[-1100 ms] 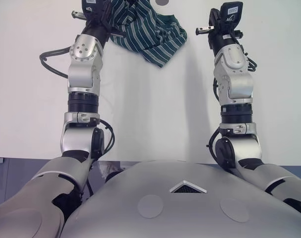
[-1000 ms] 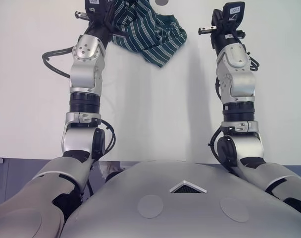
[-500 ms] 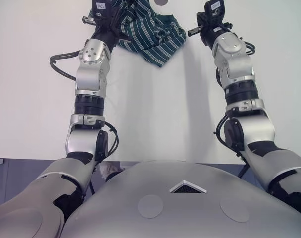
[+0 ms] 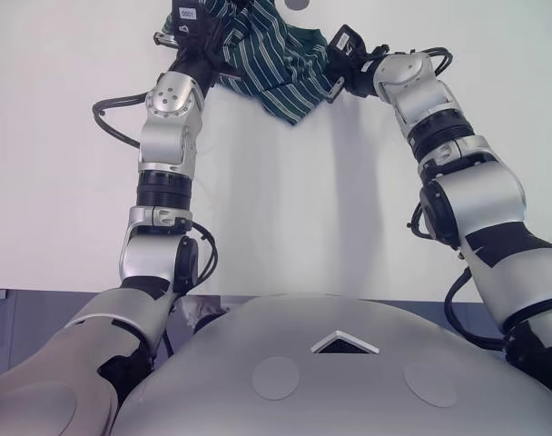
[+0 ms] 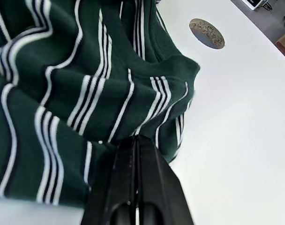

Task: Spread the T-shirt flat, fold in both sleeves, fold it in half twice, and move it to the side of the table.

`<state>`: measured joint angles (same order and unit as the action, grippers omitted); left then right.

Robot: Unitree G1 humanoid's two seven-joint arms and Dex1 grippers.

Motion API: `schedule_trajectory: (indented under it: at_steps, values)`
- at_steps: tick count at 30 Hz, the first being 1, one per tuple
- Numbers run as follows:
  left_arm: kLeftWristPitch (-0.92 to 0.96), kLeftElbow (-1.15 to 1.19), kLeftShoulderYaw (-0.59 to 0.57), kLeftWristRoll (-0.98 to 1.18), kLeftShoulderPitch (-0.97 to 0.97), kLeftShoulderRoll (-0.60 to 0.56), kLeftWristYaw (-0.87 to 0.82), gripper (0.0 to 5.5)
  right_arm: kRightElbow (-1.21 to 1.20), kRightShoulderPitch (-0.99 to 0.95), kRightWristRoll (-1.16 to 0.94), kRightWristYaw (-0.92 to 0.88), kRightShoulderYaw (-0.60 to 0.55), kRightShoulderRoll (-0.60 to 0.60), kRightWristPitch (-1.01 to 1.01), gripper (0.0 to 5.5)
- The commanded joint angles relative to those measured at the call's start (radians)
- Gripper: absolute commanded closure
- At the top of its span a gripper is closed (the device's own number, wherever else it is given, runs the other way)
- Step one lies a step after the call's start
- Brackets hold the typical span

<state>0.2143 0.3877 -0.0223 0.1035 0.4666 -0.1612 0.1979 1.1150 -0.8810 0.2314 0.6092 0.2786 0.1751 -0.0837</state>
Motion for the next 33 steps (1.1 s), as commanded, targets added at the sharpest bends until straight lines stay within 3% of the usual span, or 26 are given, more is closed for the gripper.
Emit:
schedule_trajectory:
  at_steps: [1,4,7,12,16,20,22,25,27,30,33]
  values:
    - [0.025,-0.027,0.002,-0.017,-0.031,-0.017,0.004,5.50,-0.208,0.128,0.077,0.260,0.155,0.075,0.001,5.46]
    - [0.029,-0.048,-0.020,-0.012,-0.058,-0.031,-0.012,5.50,-0.613,0.263,0.022,0.508,0.233,0.180,-0.071,5.46]
    - [0.029,-0.052,-0.035,-0.012,-0.077,-0.043,-0.020,5.50,-0.991,0.370,-0.118,0.650,0.238,0.227,-0.220,5.46]
    - [0.030,-0.052,-0.044,-0.015,-0.069,-0.062,-0.019,5.50,-1.237,0.384,-0.327,0.624,0.162,0.107,-0.431,5.46]
    - [0.028,-0.102,-0.017,-0.011,-0.089,-0.098,0.056,5.50,-1.018,0.240,-0.368,0.419,-0.030,0.056,-0.420,5.46]
    - [0.041,-0.331,0.163,0.019,-0.194,-0.184,0.358,5.50,-0.721,0.150,-0.255,0.239,-0.064,0.104,-0.256,5.46]
    - [0.169,-0.442,0.236,0.063,-0.202,-0.174,0.427,5.50,-0.599,0.122,-0.242,0.077,-0.132,0.086,-0.225,5.46]
    - [0.417,-0.482,0.359,0.070,-0.161,-0.133,0.450,5.03,-0.478,0.116,-0.244,-0.100,-0.214,0.077,-0.204,5.50]
    - [0.469,-0.433,0.464,-0.018,-0.125,-0.148,0.442,4.67,-0.449,0.122,-0.250,-0.143,-0.242,0.077,-0.193,5.50]
    - [0.545,-0.380,0.583,-0.107,-0.067,-0.193,0.479,4.67,-0.434,0.140,-0.258,-0.173,-0.271,0.084,-0.187,5.50]
    - [0.554,-0.414,0.635,-0.150,-0.093,-0.331,0.554,4.67,-0.434,0.159,-0.255,-0.184,-0.275,0.081,-0.183,5.50]
